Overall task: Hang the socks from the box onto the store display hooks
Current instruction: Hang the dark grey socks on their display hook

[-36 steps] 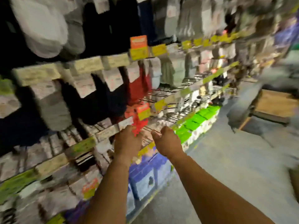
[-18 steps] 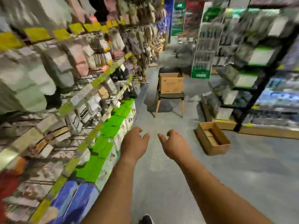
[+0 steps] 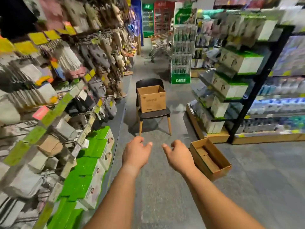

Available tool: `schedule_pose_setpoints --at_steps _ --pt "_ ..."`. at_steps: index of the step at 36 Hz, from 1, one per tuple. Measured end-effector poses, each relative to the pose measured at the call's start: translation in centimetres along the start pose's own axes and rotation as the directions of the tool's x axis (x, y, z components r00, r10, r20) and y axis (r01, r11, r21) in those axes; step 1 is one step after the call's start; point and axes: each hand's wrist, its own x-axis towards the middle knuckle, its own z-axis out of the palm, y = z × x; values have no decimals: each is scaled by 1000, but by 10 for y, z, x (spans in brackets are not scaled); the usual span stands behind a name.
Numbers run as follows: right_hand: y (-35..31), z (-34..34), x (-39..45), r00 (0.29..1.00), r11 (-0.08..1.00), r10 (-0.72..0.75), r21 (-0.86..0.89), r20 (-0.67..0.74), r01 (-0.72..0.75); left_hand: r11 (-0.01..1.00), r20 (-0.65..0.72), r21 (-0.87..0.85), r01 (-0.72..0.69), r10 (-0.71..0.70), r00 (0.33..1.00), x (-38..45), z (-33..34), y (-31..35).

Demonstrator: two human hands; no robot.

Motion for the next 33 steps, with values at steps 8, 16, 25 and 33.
schedule_pose_setpoints --at_steps 8,16,25,33 --pt "-21 24 203 999 999 0 41 46 -2 1000 5 8 7 -7 1000 192 37 32" --pt "-70 6 405 998 998 -20 63 67 15 998 -40 45 49 -47 998 376 37 90" --pt "-105 34 592 994 1000 -15 -19 108 17 996 -13 -2 91 -91 996 561 63 107" --pt "-133 64 769 989 998 26 -66 144 -17 995 84 18 94 -95 992 764 83 113"
